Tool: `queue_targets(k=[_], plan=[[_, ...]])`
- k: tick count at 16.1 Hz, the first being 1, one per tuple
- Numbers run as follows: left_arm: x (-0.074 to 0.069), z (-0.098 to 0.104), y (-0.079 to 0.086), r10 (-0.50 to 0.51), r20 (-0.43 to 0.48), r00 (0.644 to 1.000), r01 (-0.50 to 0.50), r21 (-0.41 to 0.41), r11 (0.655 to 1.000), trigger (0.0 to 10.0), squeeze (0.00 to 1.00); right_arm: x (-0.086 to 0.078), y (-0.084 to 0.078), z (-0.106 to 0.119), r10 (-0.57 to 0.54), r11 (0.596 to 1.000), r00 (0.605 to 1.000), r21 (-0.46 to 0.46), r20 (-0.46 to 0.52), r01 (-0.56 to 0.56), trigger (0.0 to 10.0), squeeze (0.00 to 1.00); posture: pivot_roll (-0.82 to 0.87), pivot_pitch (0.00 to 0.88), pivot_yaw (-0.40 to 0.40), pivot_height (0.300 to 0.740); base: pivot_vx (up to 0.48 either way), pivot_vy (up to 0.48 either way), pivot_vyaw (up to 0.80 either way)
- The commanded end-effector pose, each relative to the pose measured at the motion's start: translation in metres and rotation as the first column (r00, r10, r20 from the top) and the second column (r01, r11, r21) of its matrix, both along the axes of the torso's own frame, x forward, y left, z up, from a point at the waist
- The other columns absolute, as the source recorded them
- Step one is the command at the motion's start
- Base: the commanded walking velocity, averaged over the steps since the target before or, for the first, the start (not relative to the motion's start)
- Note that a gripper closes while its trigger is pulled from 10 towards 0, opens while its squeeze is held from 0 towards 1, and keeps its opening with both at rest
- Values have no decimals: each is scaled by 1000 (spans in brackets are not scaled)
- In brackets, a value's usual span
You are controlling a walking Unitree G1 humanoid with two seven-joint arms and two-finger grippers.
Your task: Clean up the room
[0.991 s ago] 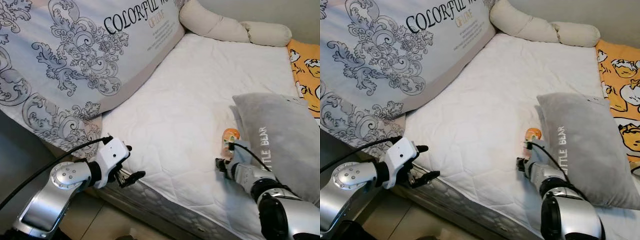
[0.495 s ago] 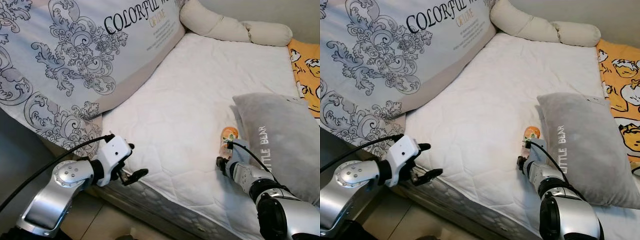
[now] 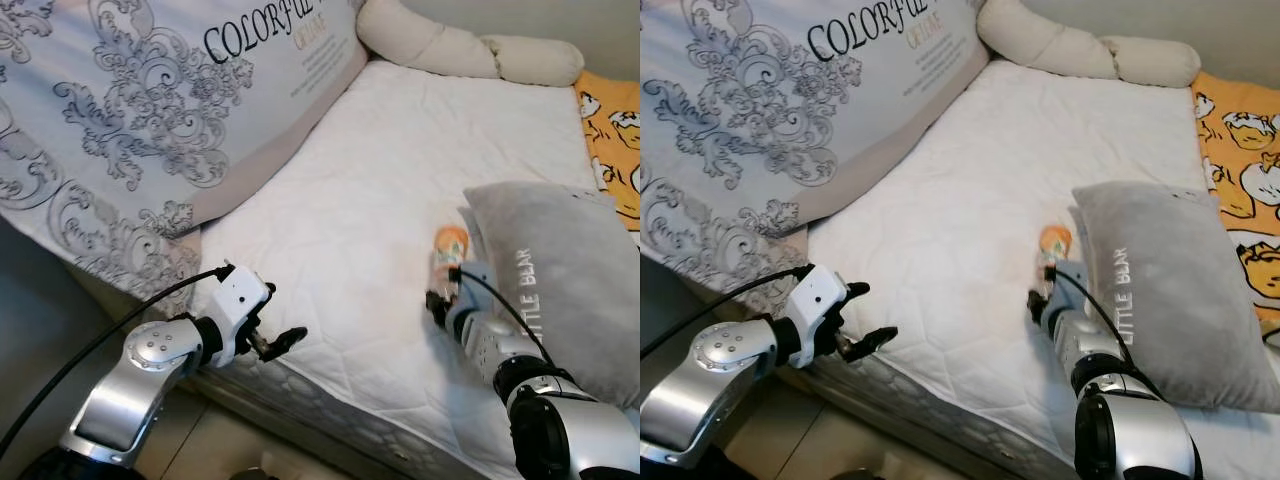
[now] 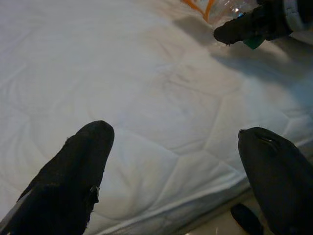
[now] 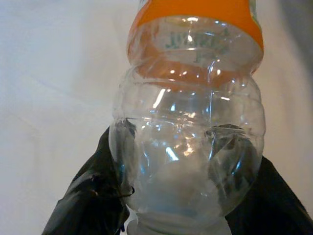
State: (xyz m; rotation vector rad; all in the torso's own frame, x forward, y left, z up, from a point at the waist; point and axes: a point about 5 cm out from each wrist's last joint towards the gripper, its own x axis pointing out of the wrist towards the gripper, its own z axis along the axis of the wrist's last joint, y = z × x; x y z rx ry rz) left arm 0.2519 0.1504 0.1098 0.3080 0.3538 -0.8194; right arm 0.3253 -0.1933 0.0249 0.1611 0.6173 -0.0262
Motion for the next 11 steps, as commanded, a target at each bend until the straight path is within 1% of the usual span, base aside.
queue_targets(k=[1, 2, 3, 4, 5, 6, 7, 9, 10, 11], plan=[[3, 3, 4, 43, 26, 999, -43, -7, 999, 10000, 0, 4, 4, 6, 23, 999, 999, 27, 43, -24, 0, 0, 27, 0, 38, 740, 0, 0, 0], [3, 5, 7, 142, 64, 988, -140, -42, 989, 10000, 0, 5, 11, 12, 51, 991, 986, 116, 157, -70, 0, 0, 16, 0, 44, 740, 0, 0, 0], [4, 5, 9, 221, 78, 972, -215, -80, 973, 10000, 0, 0, 16, 13, 85, 985, 975, 128, 205, -113, 10000, 0, 8, 0, 45, 740, 0, 0, 0], [4, 4, 10, 251, 83, 964, -244, -91, 966, 10000, 0, -5, 19, 15, 112, 984, 964, 108, 243, -142, 10000, 0, 1, 0, 45, 740, 0, 0, 0], [6, 5, 12, 300, 99, 949, -289, -108, 951, 10000, 0, -13, 24, 16, 125, 980, 952, 116, 279, -162, 10000, 0, -2, 0, 46, 740, 0, 0, 0], [8, 5, 17, 386, 115, 915, -372, -127, 920, 10000, 0, -30, 35, 20, 135, 969, 935, 154, 327, -193, 10000, 0, -8, 0, 50, 740, 0, 0, 663], [11, 6, 22, 448, 121, 886, -433, -132, 892, 10000, 0, -41, 44, 23, 156, 965, 920, 142, 361, -219, 10000, 0, -16, 0, 53, 740, 0, 0, 800], [14, 5, 27, 488, 127, 863, -474, -127, 871, 10000, 0, -46, 48, 24, 149, 968, 914, 132, 378, -212, 10000, 0, -15, 0, 49, 740, 0, 0, 800], [15, 5, 28, 503, 133, 854, -488, -131, 863, 10000, 0, -47, 48, 22, 148, 973, 915, 109, 375, -202, 10000, 0, -9, 0, 39, 740, 0, 0, 788], [16, 5, 29, 522, 136, 842, -505, -141, 852, 10000, 0, -45, 46, 20, 157, 980, 916, 54, 369, -190, 10000, 0, 10, 0, 20, 740, 0, 0, 794]])
